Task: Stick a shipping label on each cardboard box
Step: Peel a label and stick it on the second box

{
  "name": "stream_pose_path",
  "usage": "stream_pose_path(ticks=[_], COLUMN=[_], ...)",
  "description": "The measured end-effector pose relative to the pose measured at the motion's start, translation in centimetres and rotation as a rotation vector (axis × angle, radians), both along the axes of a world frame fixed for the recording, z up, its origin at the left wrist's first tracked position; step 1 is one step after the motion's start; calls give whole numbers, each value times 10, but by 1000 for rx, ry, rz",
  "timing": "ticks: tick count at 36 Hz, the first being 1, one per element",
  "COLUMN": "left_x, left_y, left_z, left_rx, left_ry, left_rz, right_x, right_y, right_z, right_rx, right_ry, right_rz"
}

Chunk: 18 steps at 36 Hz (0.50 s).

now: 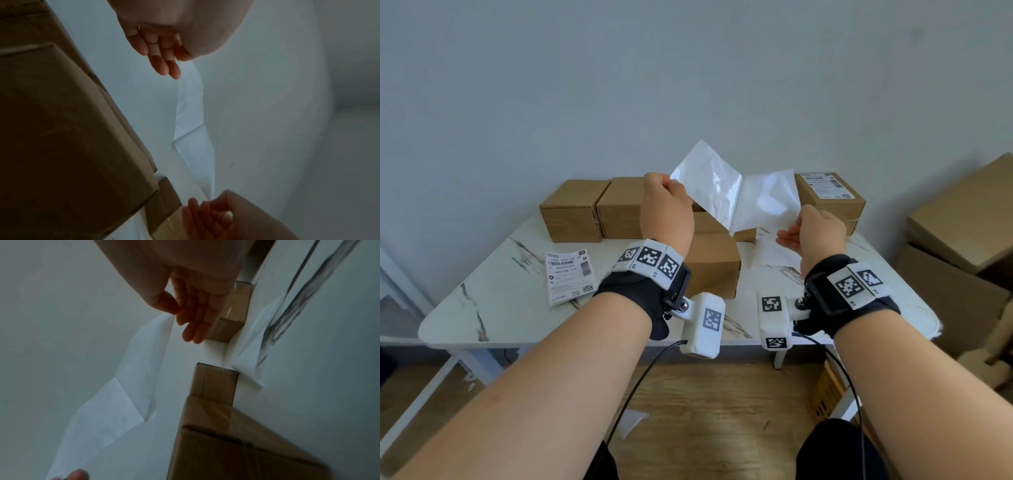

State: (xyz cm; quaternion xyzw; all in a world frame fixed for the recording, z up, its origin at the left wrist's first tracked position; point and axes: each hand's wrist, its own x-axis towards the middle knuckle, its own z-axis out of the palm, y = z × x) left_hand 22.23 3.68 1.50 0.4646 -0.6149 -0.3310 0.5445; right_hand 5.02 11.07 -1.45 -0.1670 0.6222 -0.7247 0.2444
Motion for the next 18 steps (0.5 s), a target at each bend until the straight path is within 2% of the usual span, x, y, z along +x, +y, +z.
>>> stream_pose_path(ticks=[8,13,18], left_x=[-6,-3,-4], left_y=[-4,-8,-8], left_z=[-3,-5,-4], left_rx=[-29,-47,-53], left_ry=[38,41,27], left_rz=[112,156,140], right_x=[-23,-36,-43], right_y=[7,13,13], right_z=[-16,-26,-35], right_rx=[28,74,174], right_ry=[-158,-191,-204], right_rz=[-59,-85,-3])
